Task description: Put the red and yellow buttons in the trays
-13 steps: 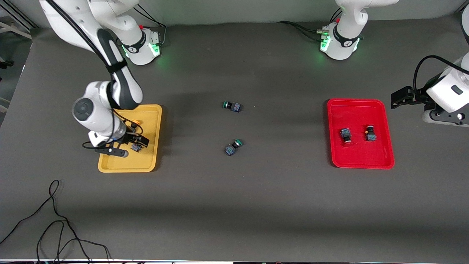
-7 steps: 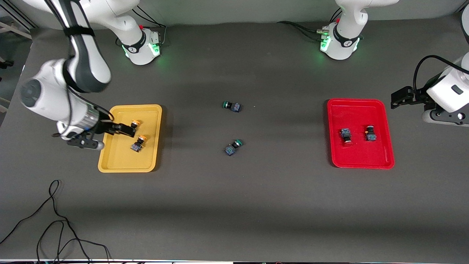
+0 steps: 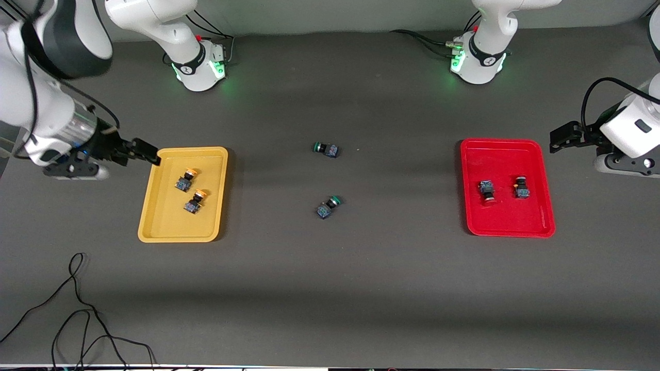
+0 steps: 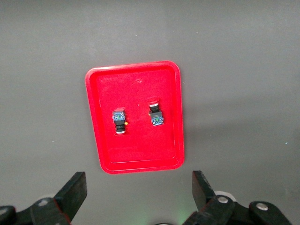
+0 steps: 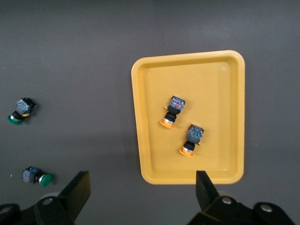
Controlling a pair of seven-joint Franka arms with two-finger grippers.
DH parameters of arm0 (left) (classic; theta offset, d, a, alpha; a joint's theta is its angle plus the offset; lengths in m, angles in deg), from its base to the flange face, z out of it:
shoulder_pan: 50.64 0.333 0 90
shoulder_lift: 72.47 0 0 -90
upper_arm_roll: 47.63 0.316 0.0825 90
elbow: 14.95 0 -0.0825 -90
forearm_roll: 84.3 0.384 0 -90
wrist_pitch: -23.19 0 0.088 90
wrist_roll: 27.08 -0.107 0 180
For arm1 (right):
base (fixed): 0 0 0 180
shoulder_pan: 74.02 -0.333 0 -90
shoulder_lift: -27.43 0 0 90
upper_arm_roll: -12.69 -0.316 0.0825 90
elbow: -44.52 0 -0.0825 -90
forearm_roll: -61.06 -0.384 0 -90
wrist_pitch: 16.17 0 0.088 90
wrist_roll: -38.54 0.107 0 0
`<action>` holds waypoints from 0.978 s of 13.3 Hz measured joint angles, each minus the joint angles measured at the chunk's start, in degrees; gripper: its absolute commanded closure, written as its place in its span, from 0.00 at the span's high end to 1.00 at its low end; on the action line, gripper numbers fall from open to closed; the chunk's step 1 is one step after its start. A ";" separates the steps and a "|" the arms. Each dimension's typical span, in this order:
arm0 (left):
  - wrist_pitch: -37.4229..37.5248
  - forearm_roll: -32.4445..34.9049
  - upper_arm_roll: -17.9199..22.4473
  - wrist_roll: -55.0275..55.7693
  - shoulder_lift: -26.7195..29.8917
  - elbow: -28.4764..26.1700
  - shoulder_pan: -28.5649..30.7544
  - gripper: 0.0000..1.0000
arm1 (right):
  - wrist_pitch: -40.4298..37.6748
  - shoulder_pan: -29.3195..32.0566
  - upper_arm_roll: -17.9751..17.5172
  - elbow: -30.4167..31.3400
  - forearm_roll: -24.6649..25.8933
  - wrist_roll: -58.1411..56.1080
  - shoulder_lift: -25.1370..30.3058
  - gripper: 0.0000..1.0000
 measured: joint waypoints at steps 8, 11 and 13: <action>-0.06 0.00 0.02 2.71 0.05 0.02 -0.03 1.00 | -13.18 4.03 -3.42 -0.63 3.46 0.00 13.41 1.00; -0.06 0.00 0.03 3.02 0.05 0.02 -0.03 1.00 | -15.53 4.03 -3.44 -0.64 5.06 0.00 15.42 1.00; -0.06 0.00 0.03 3.15 0.05 0.02 -0.03 1.00 | -15.21 4.03 -3.43 -1.00 5.14 0.00 14.92 1.00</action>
